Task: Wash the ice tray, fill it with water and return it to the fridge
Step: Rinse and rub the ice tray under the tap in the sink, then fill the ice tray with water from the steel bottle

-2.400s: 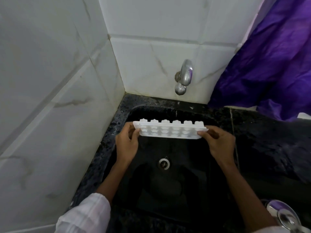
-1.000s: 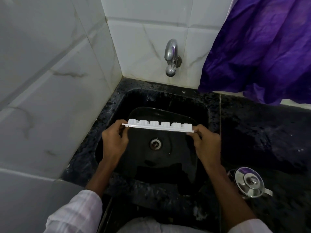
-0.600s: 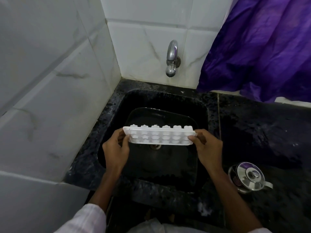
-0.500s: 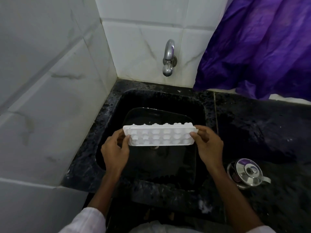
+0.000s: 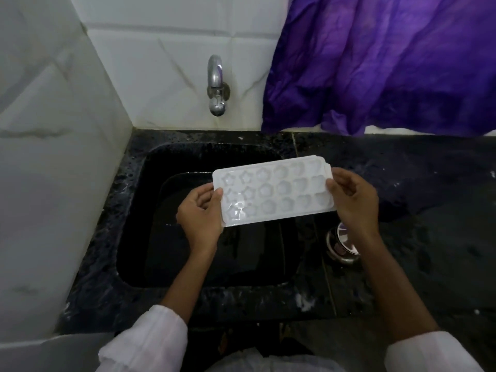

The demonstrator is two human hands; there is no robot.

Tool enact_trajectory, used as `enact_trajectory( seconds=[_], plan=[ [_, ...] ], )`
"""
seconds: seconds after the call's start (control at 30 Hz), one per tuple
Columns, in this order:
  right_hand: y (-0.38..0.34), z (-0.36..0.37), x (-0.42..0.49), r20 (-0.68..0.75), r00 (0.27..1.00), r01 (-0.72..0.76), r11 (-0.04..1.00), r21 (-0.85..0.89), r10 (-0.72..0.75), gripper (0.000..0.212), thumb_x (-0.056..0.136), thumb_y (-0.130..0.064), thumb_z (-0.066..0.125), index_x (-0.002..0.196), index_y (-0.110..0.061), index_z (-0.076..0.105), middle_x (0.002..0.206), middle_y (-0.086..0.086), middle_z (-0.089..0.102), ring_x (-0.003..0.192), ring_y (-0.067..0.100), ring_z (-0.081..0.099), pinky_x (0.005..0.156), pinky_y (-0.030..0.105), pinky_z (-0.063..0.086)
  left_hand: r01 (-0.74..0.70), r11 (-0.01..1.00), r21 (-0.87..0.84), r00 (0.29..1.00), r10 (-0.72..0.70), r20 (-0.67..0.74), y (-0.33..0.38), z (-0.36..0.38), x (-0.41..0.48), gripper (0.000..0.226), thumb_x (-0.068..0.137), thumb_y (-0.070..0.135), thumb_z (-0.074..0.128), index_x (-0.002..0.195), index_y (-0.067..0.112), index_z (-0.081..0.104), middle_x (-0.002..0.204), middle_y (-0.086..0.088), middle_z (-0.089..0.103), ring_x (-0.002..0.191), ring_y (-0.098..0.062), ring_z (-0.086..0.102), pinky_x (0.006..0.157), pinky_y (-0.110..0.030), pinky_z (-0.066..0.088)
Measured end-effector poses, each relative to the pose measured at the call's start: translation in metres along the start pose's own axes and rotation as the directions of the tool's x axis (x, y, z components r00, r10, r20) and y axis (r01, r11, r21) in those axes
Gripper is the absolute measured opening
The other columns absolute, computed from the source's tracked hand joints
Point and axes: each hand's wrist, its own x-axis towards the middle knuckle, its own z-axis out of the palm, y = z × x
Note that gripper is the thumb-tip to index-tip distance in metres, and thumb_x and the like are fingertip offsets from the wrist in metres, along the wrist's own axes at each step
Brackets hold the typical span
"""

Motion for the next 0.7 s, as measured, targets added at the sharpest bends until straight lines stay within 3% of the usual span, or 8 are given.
enact_trajectory(
  seconds=[0.13, 0.23, 0.3, 0.5, 0.6, 0.7],
  plan=[
    [0.004, -0.044, 0.025, -0.116, 0.992, -0.047, 0.999, 0.010, 0.047, 0.026, 0.091, -0.014, 0.067, 0.117, -0.013, 0.069, 0.102, -0.005, 0.072, 0.086, -0.005, 0.066, 0.077, 0.011, 0.052, -0.007, 1.000, -0.017, 0.988, 0.009, 0.156, 0.013, 0.051, -0.006, 0.023, 0.092, 0.011, 0.068, 0.115, 0.011, 0.072, 0.094, 0.009, 0.073, 0.087, 0.001, 0.071, 0.078, -0.018, 0.058],
    [0.018, -0.074, 0.047, -0.161, 0.980, -0.112, 0.992, 0.056, 0.120, 0.027, 0.093, -0.012, 0.063, 0.119, -0.014, 0.069, 0.105, -0.006, 0.071, 0.088, -0.003, 0.065, 0.080, 0.015, 0.052, 0.004, 1.000, -0.008, 0.953, -0.002, 0.304, 0.017, 0.091, -0.011, 0.032, 0.095, 0.002, 0.062, 0.124, 0.012, 0.069, 0.102, 0.011, 0.071, 0.092, 0.008, 0.067, 0.082, -0.012, 0.055],
    [0.032, -0.091, 0.063, -0.169, 0.972, -0.154, 0.987, 0.052, 0.160, 0.028, 0.094, -0.010, 0.061, 0.120, -0.016, 0.067, 0.108, -0.008, 0.068, 0.092, -0.003, 0.062, 0.081, 0.014, 0.049, 0.016, 1.000, 0.001, 0.930, -0.016, 0.367, 0.015, 0.118, -0.015, 0.037, 0.094, -0.003, 0.059, 0.128, 0.010, 0.066, 0.107, 0.009, 0.069, 0.093, 0.007, 0.066, 0.088, -0.015, 0.055],
    [0.099, -0.131, 0.098, -0.155, 0.961, -0.232, 0.973, -0.006, 0.229, 0.029, 0.092, -0.006, 0.060, 0.121, -0.007, 0.067, 0.116, 0.005, 0.068, 0.103, 0.014, 0.062, 0.091, 0.027, 0.049, 0.029, 0.993, 0.113, 0.902, -0.075, 0.426, -0.011, 0.183, -0.034, 0.040, 0.094, -0.005, 0.058, 0.132, 0.007, 0.063, 0.124, -0.006, 0.070, 0.110, -0.011, 0.067, 0.100, -0.036, 0.055],
    [0.135, -0.144, 0.107, -0.129, 0.951, -0.293, 0.953, -0.080, 0.281, 0.028, 0.091, -0.005, 0.061, 0.117, -0.006, 0.069, 0.115, 0.010, 0.070, 0.100, 0.018, 0.063, 0.096, 0.035, 0.050, 0.046, 0.982, 0.183, 0.901, -0.120, 0.418, -0.029, 0.203, -0.047, 0.039, 0.092, -0.005, 0.060, 0.129, 0.008, 0.066, 0.122, -0.006, 0.072, 0.110, -0.012, 0.068, 0.101, -0.037, 0.054],
    [0.166, -0.150, 0.114, -0.077, 0.943, -0.333, 0.930, -0.156, 0.324, 0.028, 0.088, -0.008, 0.063, 0.115, -0.012, 0.071, 0.107, 0.004, 0.072, 0.100, 0.020, 0.066, 0.099, 0.045, 0.051, 0.070, 0.969, 0.236, 0.912, -0.158, 0.378, -0.044, 0.214, -0.059, 0.037, 0.091, -0.005, 0.062, 0.125, 0.009, 0.069, 0.119, -0.004, 0.073, 0.108, -0.010, 0.068, 0.099, -0.033, 0.055]
  ],
)
